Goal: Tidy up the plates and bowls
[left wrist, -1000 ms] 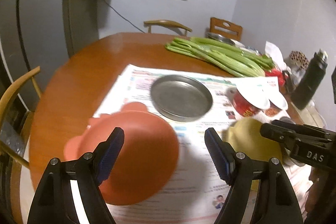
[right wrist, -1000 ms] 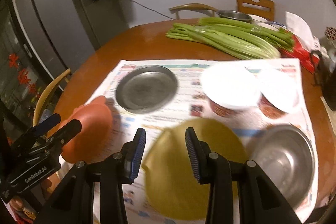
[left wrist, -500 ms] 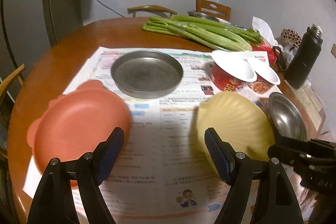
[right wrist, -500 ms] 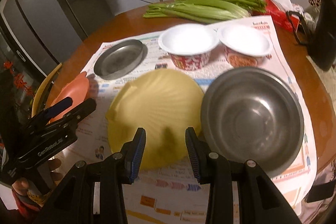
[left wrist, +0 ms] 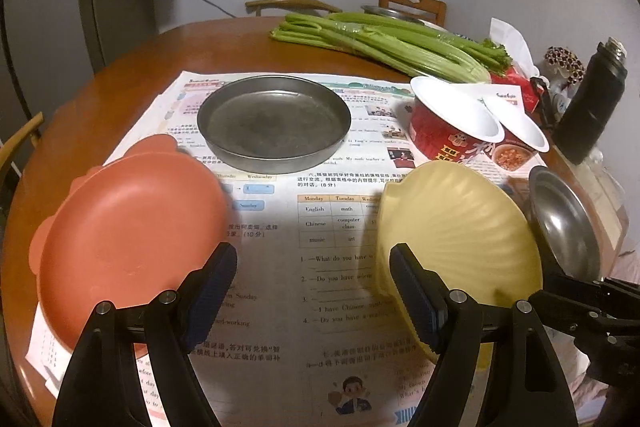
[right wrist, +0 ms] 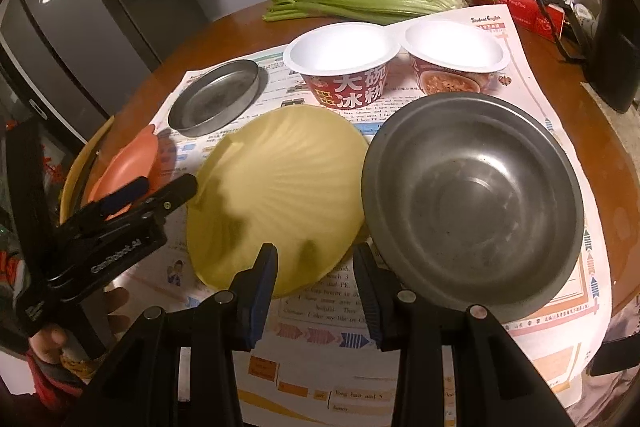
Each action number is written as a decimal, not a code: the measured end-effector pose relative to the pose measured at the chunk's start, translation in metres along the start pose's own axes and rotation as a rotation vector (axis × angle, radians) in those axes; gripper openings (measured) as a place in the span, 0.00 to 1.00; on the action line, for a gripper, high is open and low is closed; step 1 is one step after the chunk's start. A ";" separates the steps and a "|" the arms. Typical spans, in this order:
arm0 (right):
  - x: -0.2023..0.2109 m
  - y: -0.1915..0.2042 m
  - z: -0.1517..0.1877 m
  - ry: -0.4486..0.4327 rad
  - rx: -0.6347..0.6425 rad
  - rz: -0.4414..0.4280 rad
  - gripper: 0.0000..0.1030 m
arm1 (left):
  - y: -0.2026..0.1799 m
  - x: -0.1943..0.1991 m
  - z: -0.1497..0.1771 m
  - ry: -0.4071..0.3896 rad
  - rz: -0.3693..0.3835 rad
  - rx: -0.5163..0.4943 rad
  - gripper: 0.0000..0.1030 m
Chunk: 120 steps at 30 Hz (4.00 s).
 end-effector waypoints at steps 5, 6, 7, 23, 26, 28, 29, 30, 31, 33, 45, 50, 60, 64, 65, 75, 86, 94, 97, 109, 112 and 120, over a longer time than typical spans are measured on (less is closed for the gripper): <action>-0.005 0.003 -0.003 0.009 0.016 0.013 0.38 | -0.005 -0.004 -0.001 0.004 -0.002 -0.029 0.78; -0.008 0.003 -0.003 0.016 0.018 0.015 0.38 | -0.005 -0.004 -0.001 0.006 -0.003 -0.029 0.78; -0.010 0.003 -0.003 0.024 0.017 0.015 0.38 | -0.005 -0.006 -0.002 0.008 -0.004 -0.029 0.78; -0.020 0.000 -0.008 0.037 0.009 0.019 0.38 | -0.010 -0.018 -0.005 0.043 0.020 -0.040 0.76; -0.020 0.000 -0.009 0.037 0.010 0.015 0.38 | -0.011 -0.021 -0.004 0.070 0.051 -0.032 0.56; -0.021 -0.001 -0.009 0.034 0.006 0.011 0.38 | -0.012 -0.025 -0.002 0.088 0.069 -0.028 0.46; -0.021 -0.002 -0.010 0.030 -0.001 0.012 0.38 | -0.014 -0.024 -0.002 0.084 0.065 -0.038 0.45; -0.021 -0.003 -0.011 0.030 -0.005 0.014 0.38 | -0.016 -0.024 -0.001 0.082 0.065 -0.051 0.40; -0.021 -0.004 -0.011 0.030 -0.005 0.018 0.36 | -0.018 -0.024 -0.001 0.085 0.064 -0.057 0.37; -0.022 -0.004 -0.011 0.033 0.000 0.027 0.34 | -0.024 -0.025 0.000 0.093 0.059 -0.087 0.29; -0.027 -0.008 -0.012 0.049 -0.019 0.005 0.16 | -0.029 -0.024 -0.002 0.107 0.089 -0.095 0.11; -0.027 -0.008 -0.013 0.052 -0.018 0.010 0.16 | -0.029 -0.022 -0.003 0.098 0.089 -0.099 0.09; -0.024 -0.004 -0.015 0.050 -0.002 0.030 0.15 | -0.029 -0.012 -0.005 0.081 0.074 -0.132 0.08; -0.023 -0.001 -0.016 0.057 0.014 0.038 0.15 | -0.027 -0.007 -0.007 0.068 0.062 -0.135 0.08; -0.023 0.000 -0.017 0.058 0.018 0.036 0.15 | -0.026 -0.005 -0.007 0.063 0.059 -0.133 0.08; -0.022 0.024 -0.027 0.050 0.076 0.013 0.15 | 0.002 0.013 -0.011 0.026 0.022 -0.064 0.07; -0.027 0.097 -0.035 0.047 0.225 -0.052 0.15 | 0.072 0.046 -0.004 -0.014 -0.088 0.071 0.07; -0.038 0.140 -0.038 0.064 0.290 -0.080 0.15 | 0.111 0.059 -0.001 -0.031 -0.107 0.133 0.07; -0.040 0.152 -0.042 0.062 0.309 -0.082 0.15 | 0.122 0.061 -0.002 -0.031 -0.111 0.151 0.07; -0.057 0.183 -0.051 0.087 0.340 -0.091 0.15 | 0.149 0.058 -0.005 -0.037 -0.152 0.165 0.07; -0.062 0.187 -0.051 0.098 0.350 -0.088 0.15 | 0.154 0.056 -0.006 -0.034 -0.154 0.180 0.07; -0.068 0.195 -0.057 0.100 0.358 -0.087 0.15 | 0.163 0.052 -0.013 -0.033 -0.175 0.196 0.08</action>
Point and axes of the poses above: each gripper's, at about its wrist camera, not at the fingertips, and x roughly against the way its jaws point, y to its left, z to its underside, the point moved 3 cm from there along -x, roughly the way its jaws point, and after that the axes turned 7 degrees about z, right-handed, at the moved point
